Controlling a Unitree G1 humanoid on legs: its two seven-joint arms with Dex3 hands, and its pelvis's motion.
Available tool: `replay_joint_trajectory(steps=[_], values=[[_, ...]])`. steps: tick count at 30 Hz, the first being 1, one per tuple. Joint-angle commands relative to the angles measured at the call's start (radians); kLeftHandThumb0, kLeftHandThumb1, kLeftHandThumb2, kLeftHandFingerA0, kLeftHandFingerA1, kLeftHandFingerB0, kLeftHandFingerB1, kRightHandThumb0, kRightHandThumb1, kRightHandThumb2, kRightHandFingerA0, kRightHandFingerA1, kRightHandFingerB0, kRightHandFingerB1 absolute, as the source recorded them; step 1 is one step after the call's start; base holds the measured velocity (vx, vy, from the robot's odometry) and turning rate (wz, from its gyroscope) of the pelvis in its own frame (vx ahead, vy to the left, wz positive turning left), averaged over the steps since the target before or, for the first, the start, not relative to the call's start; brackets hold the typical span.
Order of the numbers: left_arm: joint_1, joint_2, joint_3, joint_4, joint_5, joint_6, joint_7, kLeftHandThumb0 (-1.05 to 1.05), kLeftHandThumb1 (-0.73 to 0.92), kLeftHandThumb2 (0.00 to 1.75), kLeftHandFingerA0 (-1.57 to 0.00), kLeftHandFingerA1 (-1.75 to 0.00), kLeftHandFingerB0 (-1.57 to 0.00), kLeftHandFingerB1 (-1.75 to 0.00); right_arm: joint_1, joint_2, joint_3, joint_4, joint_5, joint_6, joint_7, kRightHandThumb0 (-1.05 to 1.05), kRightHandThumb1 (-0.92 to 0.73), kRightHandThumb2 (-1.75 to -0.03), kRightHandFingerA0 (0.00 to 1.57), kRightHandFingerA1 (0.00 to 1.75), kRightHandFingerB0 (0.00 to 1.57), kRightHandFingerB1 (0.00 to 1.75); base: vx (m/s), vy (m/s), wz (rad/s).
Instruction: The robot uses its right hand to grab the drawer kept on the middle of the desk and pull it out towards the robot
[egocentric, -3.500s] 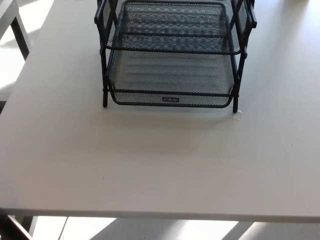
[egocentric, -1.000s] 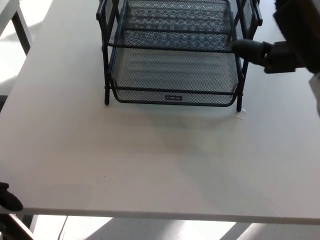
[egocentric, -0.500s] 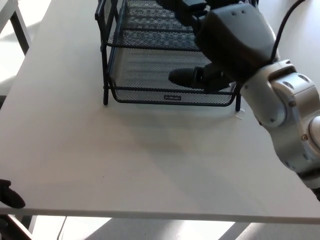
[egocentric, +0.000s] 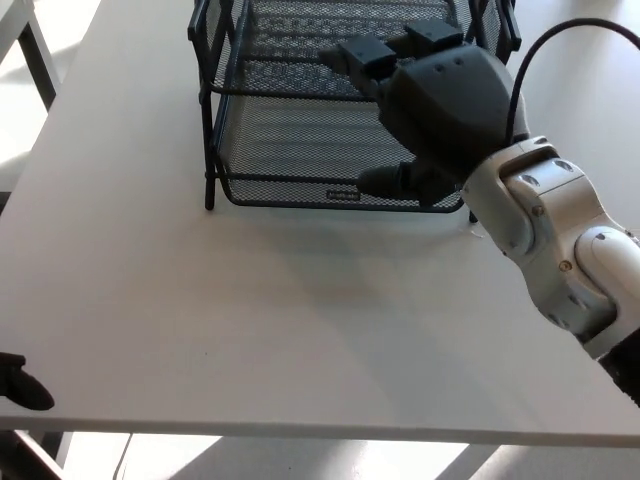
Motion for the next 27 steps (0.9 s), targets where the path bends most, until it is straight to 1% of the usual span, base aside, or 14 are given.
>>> replay_joint_trajectory(steps=[1,7,8,11,12,13,14,15,16,21,22,24,26,27], values=[[0.002,0.001,-0.008,0.006,0.018,-0.029,-0.010,-0.29,0.55,0.57,-0.82,-0.89,-0.82,-0.60,-0.087,0.044,0.013,0.253,-0.075,-0.035,-0.215,-0.72,-0.42,-0.81,0.17,0.57,0.12,0.47,0.00,0.000,0.00],[0.002,0.003,-0.009,-0.007,0.012,-0.003,-0.025,-0.29,0.55,0.56,-0.81,-0.90,-0.80,-0.58,-0.152,0.068,0.000,0.387,-0.054,-0.057,-0.271,-0.69,-0.44,-0.83,0.19,0.57,0.15,0.47,0.00,0.000,0.00],[0.004,0.004,-0.009,-0.007,0.012,-0.009,-0.024,-0.30,0.55,0.57,-0.82,-0.90,-0.80,-0.59,-0.163,0.072,0.001,0.409,-0.057,-0.055,-0.285,-0.69,-0.44,-0.82,0.22,0.56,0.18,0.46,0.00,0.000,0.00],[-0.007,0.005,-0.013,0.008,0.017,-0.033,-0.015,-0.30,0.55,0.56,-0.82,-0.92,-0.81,-0.61,-0.188,0.076,0.007,0.455,-0.063,-0.058,-0.309,-0.70,-0.45,-0.84,0.22,0.56,0.17,0.46,0.00,0.000,0.00],[-0.011,0.006,-0.015,0.019,0.016,-0.042,-0.014,-0.29,0.54,0.57,-0.82,-0.92,-0.81,-0.60,-0.204,0.085,0.009,0.489,-0.064,-0.065,-0.332,-0.68,-0.57,-0.58,0.27,0.51,0.22,0.36,0.00,0.000,0.00],[-0.012,0.008,-0.015,0.012,0.012,-0.032,-0.021,-0.30,0.55,0.56,-0.82,-0.92,-0.80,-0.60,-0.211,0.090,0.009,0.503,-0.064,-0.060,-0.337,-0.68,-0.57,-0.58,0.26,0.51,0.21,0.36,0.00,0.000,0.00],[-0.014,0.010,-0.015,0.006,0.011,-0.024,-0.027,-0.30,0.55,0.56,-0.81,-0.90,-0.79,-0.59,-0.216,0.095,0.011,0.514,-0.066,-0.052,-0.339,-0.70,-0.46,-0.85,0.21,0.56,0.14,0.46,0.00,0.000,0.00],[-0.016,0.010,-0.016,0.003,0.012,-0.022,-0.028,-0.30,0.55,0.56,-0.82,-0.90,-0.80,-0.59,-0.225,0.101,0.015,0.530,-0.071,-0.038,-0.339,-0.71,-0.46,-0.85,0.21,0.56,0.15,0.46,0.00,0.000,0.00],[-0.016,0.011,-0.015,0.000,0.010,-0.020,-0.031,-0.30,0.56,0.56,-0.82,-0.89,-0.81,-0.59,-0.236,0.108,0.025,0.553,-0.082,-0.031,-0.348,-0.72,-0.46,-0.85,0.27,0.59,0.16,0.47,0.00,0.000,0.00],[-0.026,0.016,-0.013,-0.014,0.014,-0.005,-0.044,-0.29,0.56,0.56,-0.81,-0.88,-0.80,-0.58,-0.274,0.125,0.043,0.639,-0.095,-0.029,-0.403,-0.71,-0.45,-0.85,0.29,0.59,0.15,0.47,0.00,0.000,0.00],[-0.044,0.025,-0.014,-0.020,0.006,0.018,-0.066,-0.29,0.55,0.56,-0.81,-0.88,-0.80,-0.58,-0.299,0.134,0.055,0.680,-0.104,-0.012,-0.402,-0.69,-0.59,-0.58,0.33,0.58,0.19,0.40,0.00,0.000,0.00],[-0.061,0.029,-0.013,-0.015,0.005,0.021,-0.074,-0.30,0.55,0.57,-0.81,-0.87,-0.81,-0.58,-0.319,0.136,0.065,0.714,-0.106,-0.014,-0.421,-0.69,-0.59,-0.58,0.35,0.58,0.18,0.41,0.00,0.000,0.00],[-0.071,0.029,-0.014,-0.004,0.011,0.007,-0.070,-0.30,0.55,0.56,-0.82,-0.88,-0.81,-0.58,-0.341,0.133,0.097,0.752,-0.129,-0.015,-0.420,-0.68,-0.60,-0.58,0.43,0.64,0.16,0.42,0.00,0.000,0.00],[-0.083,0.030,-0.016,0.005,0.012,0.001,-0.070,-0.30,0.55,0.56,-0.82,-0.88,-0.81,-0.58,-0.348,0.130,0.101,0.763,-0.129,-0.021,-0.429,-0.69,-0.46,-0.87,0.45,0.68,0.13,0.50,0.00,0.000,0.00]])
